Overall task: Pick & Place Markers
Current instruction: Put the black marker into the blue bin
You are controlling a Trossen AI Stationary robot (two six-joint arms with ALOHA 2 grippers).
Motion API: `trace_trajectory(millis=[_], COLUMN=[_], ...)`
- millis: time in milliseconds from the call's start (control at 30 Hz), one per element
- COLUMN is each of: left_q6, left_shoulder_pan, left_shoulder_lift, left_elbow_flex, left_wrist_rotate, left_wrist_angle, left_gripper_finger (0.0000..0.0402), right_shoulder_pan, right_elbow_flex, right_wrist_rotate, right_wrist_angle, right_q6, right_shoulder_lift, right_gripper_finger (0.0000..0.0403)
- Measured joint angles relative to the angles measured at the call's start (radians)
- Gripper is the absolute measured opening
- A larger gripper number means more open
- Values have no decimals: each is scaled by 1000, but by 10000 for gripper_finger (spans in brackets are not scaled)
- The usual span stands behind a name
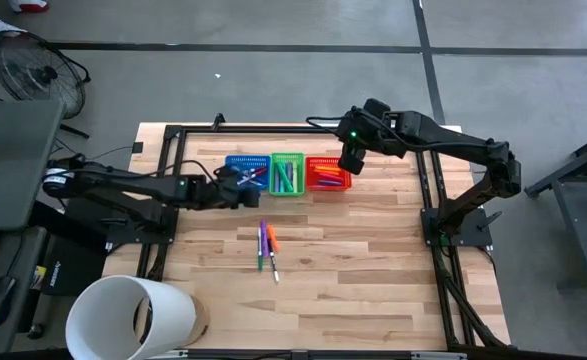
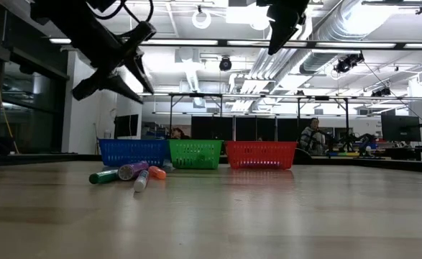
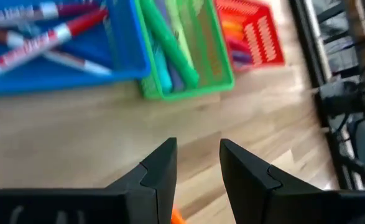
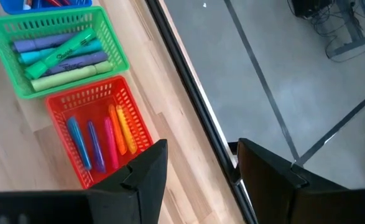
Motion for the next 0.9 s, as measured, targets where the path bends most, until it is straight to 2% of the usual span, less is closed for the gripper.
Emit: trace_trajectory(millis=[267, 433, 700, 900], left_q6=[-110, -142, -111, -105], left_shoulder_pan=[-81, -112, -110, -111], left_shoulder_lift=[95, 162, 228, 282], left_elbow_flex=[1, 71, 209, 258], left_wrist_rotate=[22, 53, 103, 192], left_wrist_angle=[-10, -142, -319, -412], left_gripper_finger=[120, 120, 120, 120], right_shoulder_pan=[-32, -54, -61, -61], right_elbow_flex=[0, 0, 0, 0], right_wrist_rotate=[-54, -81, -82, -82], right_wrist_angle=[5, 5, 11, 16], right_q6=[-2, -10, -28, -32], right_shoulder_lift=[0, 0, 0, 0], right_gripper_finger=[183, 183, 183, 183])
